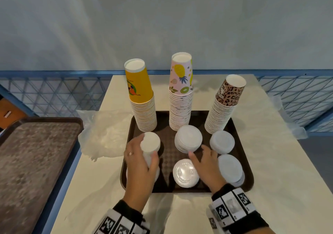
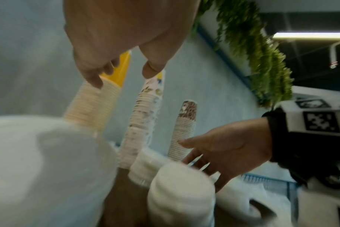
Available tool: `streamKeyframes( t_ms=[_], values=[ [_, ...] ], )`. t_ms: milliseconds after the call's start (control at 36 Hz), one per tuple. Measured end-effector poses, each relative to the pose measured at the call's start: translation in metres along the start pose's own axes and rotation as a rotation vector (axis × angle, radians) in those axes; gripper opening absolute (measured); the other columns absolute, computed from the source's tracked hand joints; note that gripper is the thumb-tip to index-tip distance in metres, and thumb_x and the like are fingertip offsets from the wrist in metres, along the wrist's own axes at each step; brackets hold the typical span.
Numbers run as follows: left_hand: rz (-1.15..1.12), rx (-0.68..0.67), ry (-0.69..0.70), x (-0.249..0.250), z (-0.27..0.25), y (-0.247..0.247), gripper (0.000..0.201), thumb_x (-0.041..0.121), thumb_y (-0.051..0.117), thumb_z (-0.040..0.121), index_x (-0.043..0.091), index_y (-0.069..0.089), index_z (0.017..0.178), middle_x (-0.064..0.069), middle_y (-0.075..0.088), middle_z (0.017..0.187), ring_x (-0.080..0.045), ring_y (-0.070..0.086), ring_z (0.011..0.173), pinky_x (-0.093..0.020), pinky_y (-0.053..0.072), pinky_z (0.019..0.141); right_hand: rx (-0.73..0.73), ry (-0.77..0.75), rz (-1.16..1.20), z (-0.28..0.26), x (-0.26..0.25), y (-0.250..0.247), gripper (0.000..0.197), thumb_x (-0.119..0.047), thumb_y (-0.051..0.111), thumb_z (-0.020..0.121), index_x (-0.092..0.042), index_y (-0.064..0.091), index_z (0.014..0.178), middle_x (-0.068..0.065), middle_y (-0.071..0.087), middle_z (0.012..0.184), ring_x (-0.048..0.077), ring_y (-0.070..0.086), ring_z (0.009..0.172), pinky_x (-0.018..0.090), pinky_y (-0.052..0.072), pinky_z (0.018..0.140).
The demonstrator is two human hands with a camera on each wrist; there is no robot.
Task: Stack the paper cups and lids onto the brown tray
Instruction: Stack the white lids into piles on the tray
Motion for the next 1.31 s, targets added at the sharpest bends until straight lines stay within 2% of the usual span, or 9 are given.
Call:
streamKeyframes(
  t_ms=[111, 250, 389, 611, 778, 944, 1028, 1139, 1306],
  values=[
    [-0.091, -0.215, -0.05, 0.025, 0.032, 0.04, 0.053, 0.025, 0.054, 0.092, 0.017, 0.034, 0.14, -0.003, 0.036, 0.143, -0.017, 0.036, 0.132, -0.033, 0.035, 0.11, -0.006, -0.011, 0.044, 0.029, -0.02, -0.018, 0.064, -0.037, 0.049, 0.094, -0.008, 0.023, 0.145, 0.018, 0.029, 0.145, 0.033, 0.038, 0.131, 0.039, 0.032, 0.108],
    [0.01, -0.536, -0.261, 0.019, 0.062, 0.106, 0.058, 0.032, 0.051, 0.093, 0.007, 0.03, 0.142, -0.012, 0.04, 0.144, -0.025, 0.04, 0.132, -0.031, 0.034, 0.104, -0.058, 0.085, -0.045, 0.068, -0.021, -0.016, 0.065, -0.038, 0.044, 0.095, -0.004, 0.021, 0.145, 0.02, 0.029, 0.149, 0.035, 0.032, 0.136, 0.045, 0.03, 0.113],
    [0.197, -0.652, -0.366, -0.003, 0.066, 0.137, 0.064, 0.037, 0.049, 0.093, -0.001, 0.028, 0.14, -0.017, 0.044, 0.141, -0.029, 0.044, 0.129, -0.034, 0.036, 0.104, -0.133, 0.085, -0.176, 0.079, -0.017, -0.004, 0.062, -0.037, 0.045, 0.095, -0.003, 0.023, 0.143, 0.02, 0.034, 0.145, 0.034, 0.038, 0.132, 0.043, 0.033, 0.11],
    [0.136, -0.567, -0.382, -0.007, 0.07, 0.14, 0.053, 0.031, 0.053, 0.092, 0.006, 0.038, 0.136, -0.013, 0.048, 0.136, -0.027, 0.047, 0.125, -0.035, 0.038, 0.102, -0.169, 0.101, -0.117, 0.081, -0.018, -0.001, 0.058, -0.04, 0.049, 0.092, -0.005, 0.036, 0.137, 0.02, 0.047, 0.134, 0.033, 0.047, 0.121, 0.044, 0.042, 0.102],
    [-0.153, -0.422, -0.37, -0.003, 0.082, 0.1, 0.065, 0.037, 0.068, 0.081, 0.01, 0.04, 0.133, -0.011, 0.051, 0.129, -0.027, 0.052, 0.118, -0.044, 0.045, 0.102, -0.183, -0.067, 0.117, 0.069, -0.063, -0.013, 0.056, -0.036, 0.055, 0.09, -0.015, 0.037, 0.138, 0.014, 0.041, 0.132, 0.029, 0.049, 0.114, 0.036, 0.047, 0.095],
    [-0.36, -0.412, -0.411, -0.008, 0.093, 0.036, 0.09, 0.053, 0.077, 0.054, 0.018, 0.045, 0.131, -0.005, 0.062, 0.121, -0.023, 0.061, 0.109, -0.047, 0.053, 0.092, -0.281, -0.266, 0.153, 0.042, -0.128, -0.008, 0.048, -0.034, 0.057, 0.089, -0.012, 0.049, 0.131, 0.013, 0.054, 0.129, 0.029, 0.054, 0.116, 0.047, 0.047, 0.099],
    [-0.37, -0.364, -0.436, -0.019, 0.099, 0.007, 0.066, 0.033, 0.076, 0.073, 0.014, 0.047, 0.129, -0.009, 0.062, 0.119, -0.026, 0.061, 0.108, -0.046, 0.053, 0.091, -0.335, -0.311, 0.165, 0.031, -0.151, 0.006, 0.041, -0.033, 0.044, 0.096, -0.007, 0.053, 0.126, 0.012, 0.062, 0.117, 0.027, 0.058, 0.108, 0.044, 0.048, 0.095],
    [-0.407, -0.301, -0.456, -0.044, 0.106, -0.022, 0.05, 0.017, 0.067, 0.084, 0.008, 0.047, 0.128, -0.013, 0.06, 0.121, -0.03, 0.059, 0.109, -0.046, 0.053, 0.086, -0.319, -0.314, 0.016, 0.034, -0.158, 0.03, 0.04, -0.028, 0.03, 0.101, -0.008, 0.05, 0.129, 0.013, 0.054, 0.128, 0.028, 0.052, 0.115, 0.038, 0.042, 0.098],
    [-0.391, -0.27, -0.488, -0.08, 0.106, -0.042, 0.07, 0.036, 0.074, 0.064, 0.01, 0.05, 0.125, -0.013, 0.063, 0.118, -0.031, 0.06, 0.109, -0.036, 0.052, 0.071, -0.377, -0.357, -0.286, 0.044, -0.147, 0.077, 0.037, -0.03, 0.05, 0.092, -0.023, 0.054, 0.127, 0.014, 0.044, 0.133, 0.036, 0.049, 0.119, 0.046, 0.041, 0.104]
  ],
)
Point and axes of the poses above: each hand's wrist, its own z-axis towards the middle knuckle, its own y-axis out of the palm, x = y × z, the point moved 6 cm from there along z, towards the middle knuckle
